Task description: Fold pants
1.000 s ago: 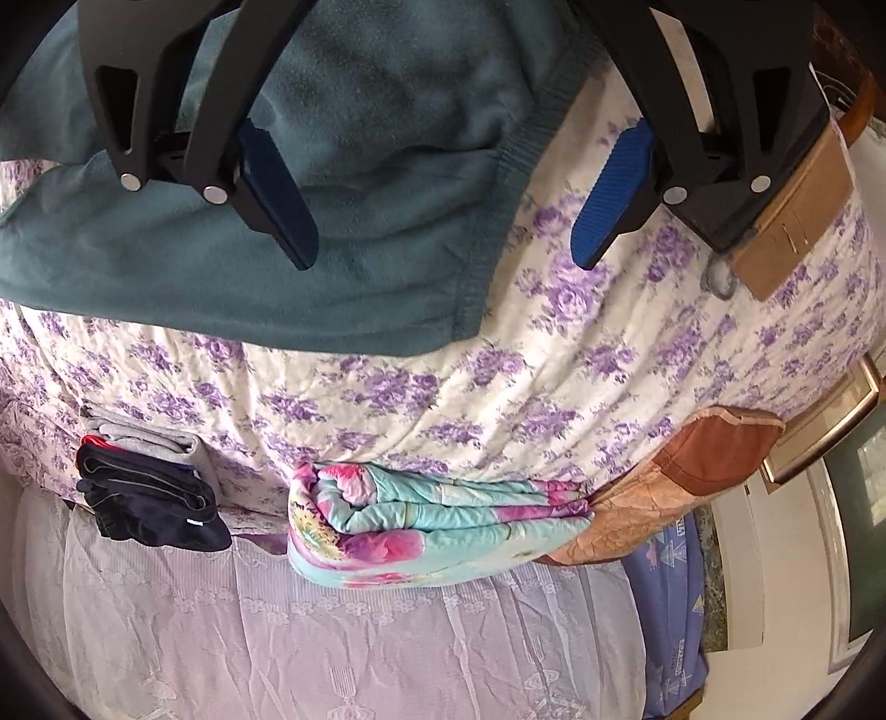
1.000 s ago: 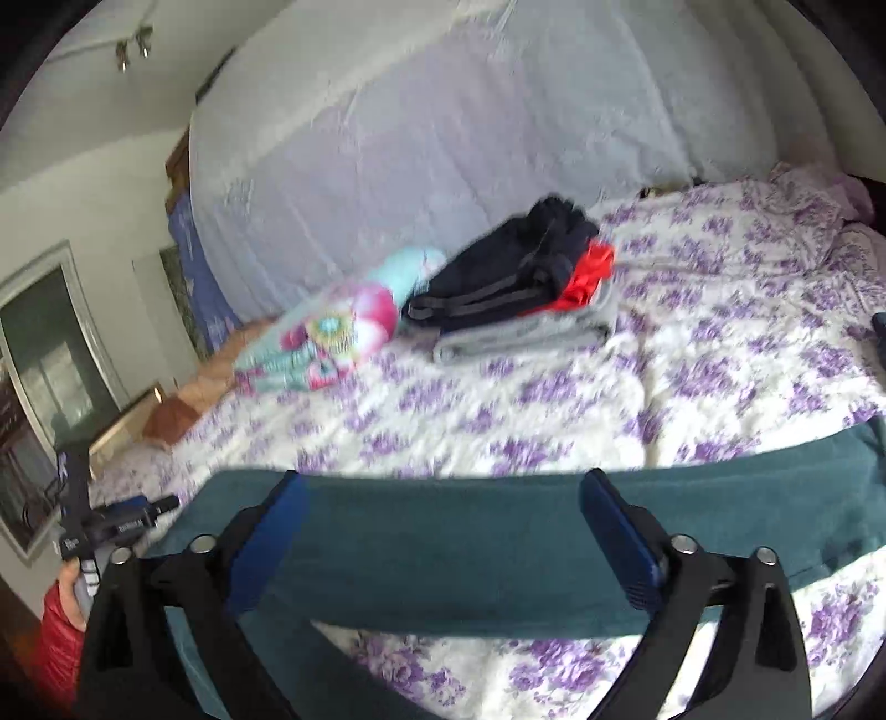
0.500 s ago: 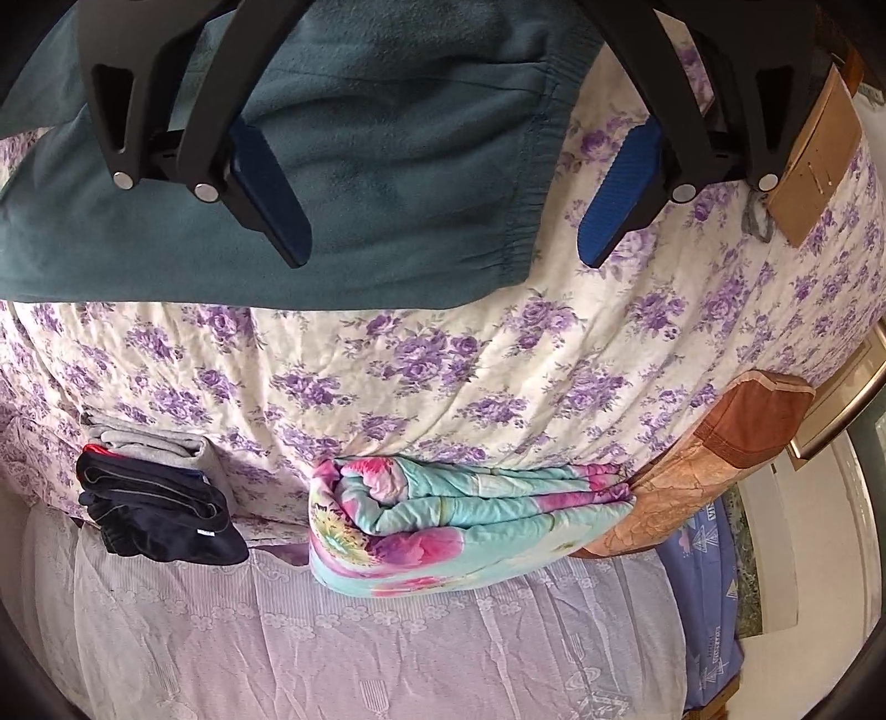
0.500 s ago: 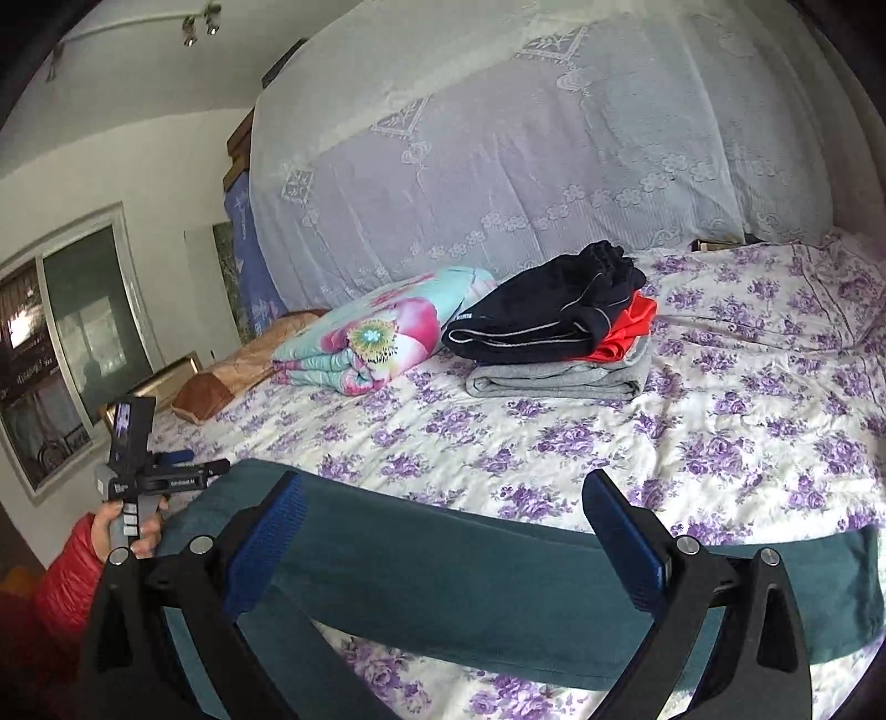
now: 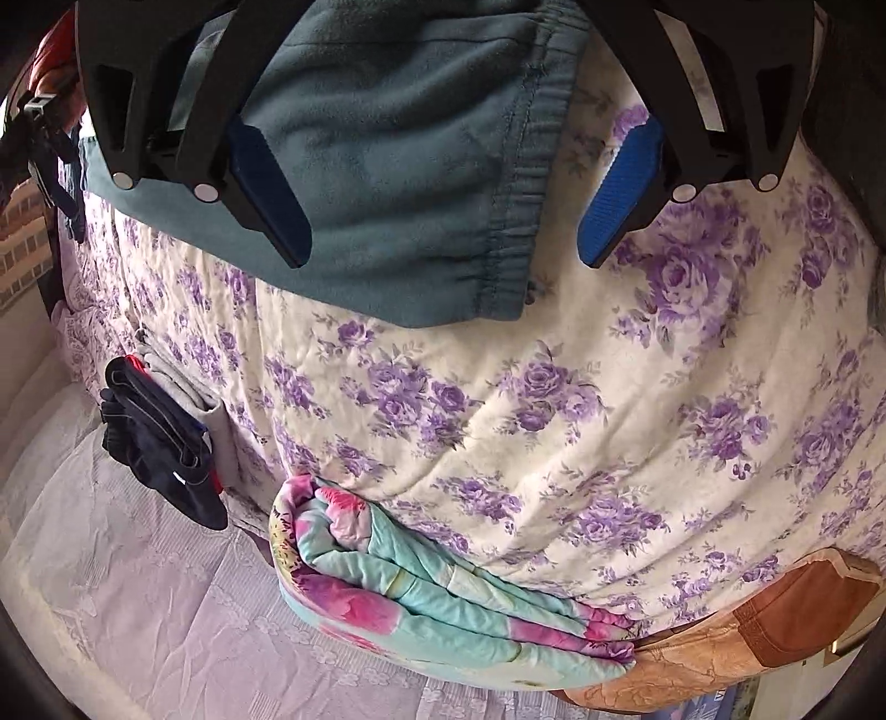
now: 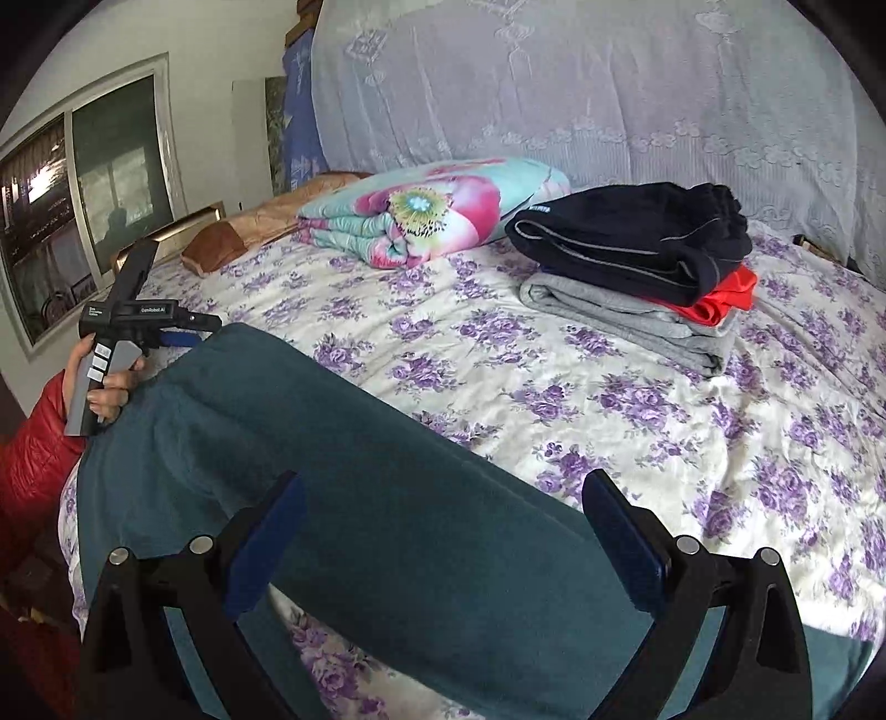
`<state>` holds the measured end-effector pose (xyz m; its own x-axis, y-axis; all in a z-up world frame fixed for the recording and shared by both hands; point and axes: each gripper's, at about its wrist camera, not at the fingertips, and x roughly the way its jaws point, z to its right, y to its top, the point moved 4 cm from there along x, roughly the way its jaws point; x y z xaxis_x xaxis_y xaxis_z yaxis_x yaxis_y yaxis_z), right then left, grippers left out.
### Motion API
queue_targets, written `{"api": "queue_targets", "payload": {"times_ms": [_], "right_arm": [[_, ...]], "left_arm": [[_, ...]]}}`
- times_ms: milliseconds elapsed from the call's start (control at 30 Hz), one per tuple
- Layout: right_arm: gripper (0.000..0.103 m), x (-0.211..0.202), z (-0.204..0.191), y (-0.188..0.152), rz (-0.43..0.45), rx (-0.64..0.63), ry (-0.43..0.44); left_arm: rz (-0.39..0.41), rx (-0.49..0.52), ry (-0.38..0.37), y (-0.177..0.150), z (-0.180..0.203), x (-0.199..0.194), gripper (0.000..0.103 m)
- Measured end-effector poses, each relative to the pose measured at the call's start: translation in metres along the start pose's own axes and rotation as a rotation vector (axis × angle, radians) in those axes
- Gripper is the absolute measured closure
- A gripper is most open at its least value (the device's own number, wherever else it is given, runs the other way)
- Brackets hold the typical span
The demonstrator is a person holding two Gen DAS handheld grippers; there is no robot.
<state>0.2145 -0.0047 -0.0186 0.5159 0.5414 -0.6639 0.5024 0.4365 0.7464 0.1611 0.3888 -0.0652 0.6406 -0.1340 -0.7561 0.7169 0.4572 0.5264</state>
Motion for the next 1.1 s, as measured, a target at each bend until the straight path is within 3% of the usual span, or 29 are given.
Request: {"api": "queue_targets", "payload": {"times_ms": [67, 233, 400, 667, 767, 967, 1100], "right_arm": [[0.003, 0.015, 0.004, 0.006, -0.038, -0.022, 0.007], [0.007, 0.046, 0.014, 0.012, -0.129, -0.14, -0.007], [0.045, 0.07, 0.031, 0.002, -0.239, -0.155, 0.062], [0.058, 0.077, 0.043, -0.015, -0.271, -0.145, 0.098], [0.059, 0.075, 0.042, -0.014, -0.27, -0.145, 0.099], [0.059, 0.063, 0.045, -0.012, -0.274, -0.164, 0.084], [0.061, 0.073, 0.05, -0.02, -0.284, -0.156, 0.084]], "left_arm": [[-0.02, -0.011, -0.029, -0.003, -0.003, 0.01, 0.009], [-0.006, 0.033, -0.011, -0.006, 0.001, 0.014, 0.009], [0.009, 0.041, -0.006, -0.005, 0.0, 0.016, 0.009], [0.017, 0.059, 0.008, -0.004, 0.003, 0.018, 0.009], [0.014, 0.063, 0.003, -0.002, 0.005, 0.02, 0.011], [-0.013, -0.004, -0.08, 0.017, -0.003, 0.022, 0.011], [-0.01, 0.0, -0.07, 0.02, -0.004, 0.029, 0.013]]}}
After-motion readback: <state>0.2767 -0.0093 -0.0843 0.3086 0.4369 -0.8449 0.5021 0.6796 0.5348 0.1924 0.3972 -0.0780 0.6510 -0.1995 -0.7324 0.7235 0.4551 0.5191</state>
